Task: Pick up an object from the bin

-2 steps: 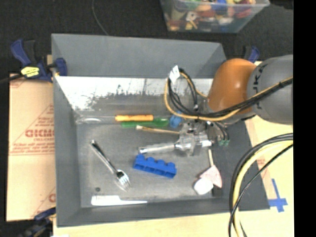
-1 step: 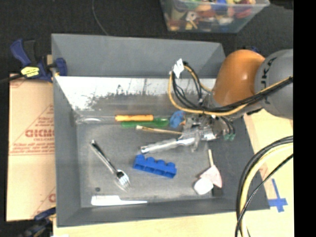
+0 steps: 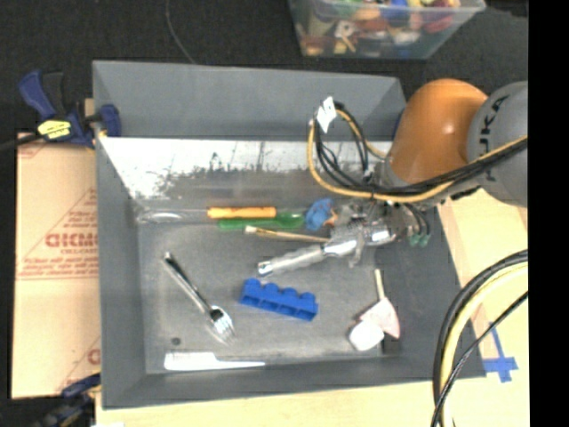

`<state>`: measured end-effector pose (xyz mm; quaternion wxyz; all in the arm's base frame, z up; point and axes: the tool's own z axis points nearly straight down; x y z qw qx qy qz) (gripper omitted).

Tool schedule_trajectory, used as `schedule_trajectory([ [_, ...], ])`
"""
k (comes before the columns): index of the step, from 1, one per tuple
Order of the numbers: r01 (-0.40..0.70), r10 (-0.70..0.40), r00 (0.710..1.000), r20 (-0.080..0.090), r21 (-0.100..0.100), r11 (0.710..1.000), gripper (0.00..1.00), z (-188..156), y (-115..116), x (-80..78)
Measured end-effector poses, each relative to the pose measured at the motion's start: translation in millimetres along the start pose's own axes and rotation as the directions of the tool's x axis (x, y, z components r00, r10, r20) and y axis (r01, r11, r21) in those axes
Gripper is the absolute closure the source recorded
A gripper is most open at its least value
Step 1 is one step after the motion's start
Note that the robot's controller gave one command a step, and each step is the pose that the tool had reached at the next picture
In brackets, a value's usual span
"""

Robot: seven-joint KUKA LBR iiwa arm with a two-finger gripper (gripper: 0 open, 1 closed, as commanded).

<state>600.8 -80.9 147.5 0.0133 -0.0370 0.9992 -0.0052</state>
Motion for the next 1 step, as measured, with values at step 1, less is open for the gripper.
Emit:
schedule_trajectory([
  [1,-0.001,0.001,1.0,0.002,0.001,1.0,1.0,-9.5,-0.7,-0.6],
])
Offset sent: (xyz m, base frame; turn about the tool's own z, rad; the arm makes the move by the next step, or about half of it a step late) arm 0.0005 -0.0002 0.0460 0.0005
